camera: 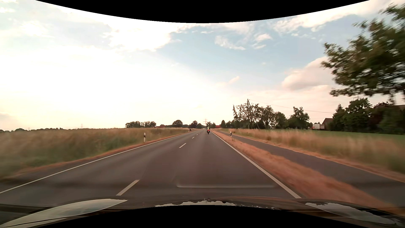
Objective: Follow the waypoints while adhering to traffic rules and regulations
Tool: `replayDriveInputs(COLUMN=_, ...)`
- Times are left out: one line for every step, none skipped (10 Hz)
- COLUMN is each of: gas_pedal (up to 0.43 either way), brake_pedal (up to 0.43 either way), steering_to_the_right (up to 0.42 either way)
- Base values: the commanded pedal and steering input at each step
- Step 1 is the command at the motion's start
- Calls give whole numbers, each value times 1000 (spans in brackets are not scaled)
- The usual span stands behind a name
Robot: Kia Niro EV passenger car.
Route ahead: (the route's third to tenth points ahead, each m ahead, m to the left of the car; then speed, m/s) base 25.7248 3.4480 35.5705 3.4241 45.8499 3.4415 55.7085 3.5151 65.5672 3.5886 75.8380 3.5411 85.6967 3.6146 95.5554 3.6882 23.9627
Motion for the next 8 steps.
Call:
replayDriveInputs(gas_pedal=28, brake_pedal=0, steering_to_the_right=-1)
replayDriveInputs(gas_pedal=28, brake_pedal=0, steering_to_the_right=-2)
replayDriveInputs(gas_pedal=28, brake_pedal=0, steering_to_the_right=-2)
replayDriveInputs(gas_pedal=28, brake_pedal=0, steering_to_the_right=-4)
replayDriveInputs(gas_pedal=28, brake_pedal=0, steering_to_the_right=-4)
replayDriveInputs(gas_pedal=28, brake_pedal=0, steering_to_the_right=-4)
replayDriveInputs(gas_pedal=28, brake_pedal=0, steering_to_the_right=-3)
replayDriveInputs(gas_pedal=28, brake_pedal=0, steering_to_the_right=-3)
